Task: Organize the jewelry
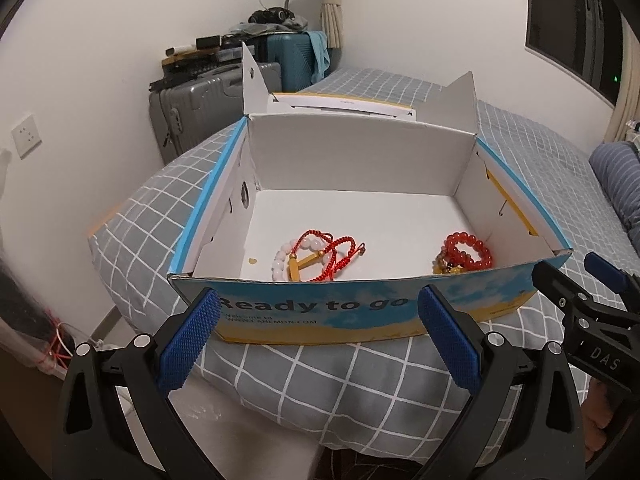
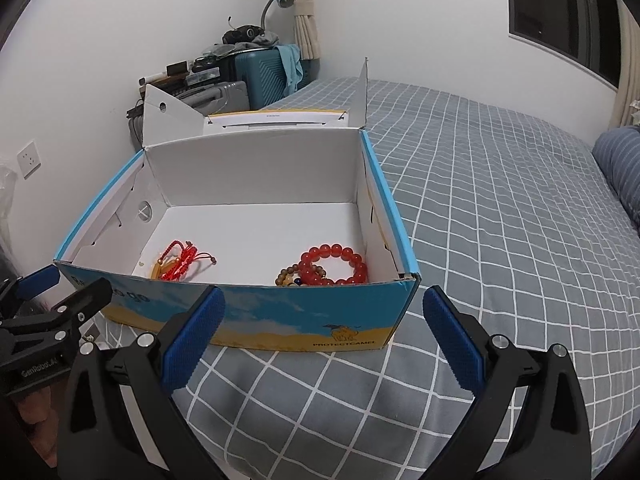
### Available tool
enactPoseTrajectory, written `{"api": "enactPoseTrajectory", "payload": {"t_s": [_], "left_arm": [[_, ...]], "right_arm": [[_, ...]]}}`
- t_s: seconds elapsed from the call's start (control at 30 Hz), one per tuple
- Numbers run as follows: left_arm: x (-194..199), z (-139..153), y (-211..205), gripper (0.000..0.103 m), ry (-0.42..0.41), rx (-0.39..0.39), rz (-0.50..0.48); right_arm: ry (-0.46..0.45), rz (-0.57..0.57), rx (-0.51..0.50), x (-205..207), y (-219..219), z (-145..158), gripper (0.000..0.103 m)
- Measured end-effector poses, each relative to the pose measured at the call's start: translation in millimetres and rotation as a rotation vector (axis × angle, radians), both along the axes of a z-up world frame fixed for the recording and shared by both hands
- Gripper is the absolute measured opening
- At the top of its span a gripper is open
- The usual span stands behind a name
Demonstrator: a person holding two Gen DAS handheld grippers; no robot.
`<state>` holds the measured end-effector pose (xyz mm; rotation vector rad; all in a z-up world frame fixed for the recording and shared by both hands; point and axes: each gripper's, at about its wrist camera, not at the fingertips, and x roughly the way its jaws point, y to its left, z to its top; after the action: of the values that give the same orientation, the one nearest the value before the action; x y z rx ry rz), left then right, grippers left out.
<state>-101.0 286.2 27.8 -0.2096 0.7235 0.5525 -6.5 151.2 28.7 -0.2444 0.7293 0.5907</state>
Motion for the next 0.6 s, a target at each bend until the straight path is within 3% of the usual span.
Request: {"api": "enactPoseTrajectory", "payload": {"t_s": [0.6], "left_arm": [[4.9, 2.5, 4.9, 0.097, 0.005, -0.003, 0.03]], "right_arm": [[0.003, 0.011, -0.011, 4.1, 8.2, 2.7, 0.095]]}}
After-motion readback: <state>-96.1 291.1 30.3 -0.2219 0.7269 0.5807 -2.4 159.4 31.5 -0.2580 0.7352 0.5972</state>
